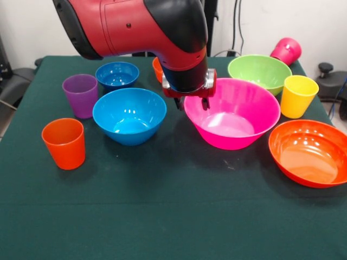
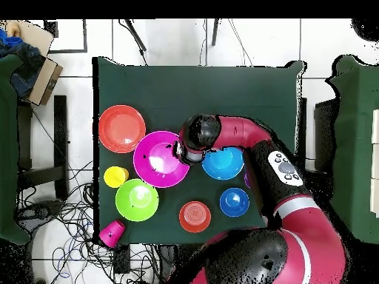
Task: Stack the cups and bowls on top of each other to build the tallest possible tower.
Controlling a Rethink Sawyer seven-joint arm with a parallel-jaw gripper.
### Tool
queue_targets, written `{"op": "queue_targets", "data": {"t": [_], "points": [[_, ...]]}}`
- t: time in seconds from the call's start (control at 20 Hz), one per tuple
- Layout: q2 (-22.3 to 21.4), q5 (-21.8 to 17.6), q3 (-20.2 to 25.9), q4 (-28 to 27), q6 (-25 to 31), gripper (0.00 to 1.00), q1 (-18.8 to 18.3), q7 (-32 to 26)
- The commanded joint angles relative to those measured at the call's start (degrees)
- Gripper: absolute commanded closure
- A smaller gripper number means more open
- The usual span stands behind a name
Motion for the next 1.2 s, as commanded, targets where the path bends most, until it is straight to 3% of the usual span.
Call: {"op": "queue_targets", "data": {"t": [0.05,1.2], "points": [[1.1,-4.4,-0.3,1.6,-4.3,0.0,2.1,-4.1],[0.2,-5.0,-2.1,3.2,-7.0,0.0,3.4,-2.4]]}}
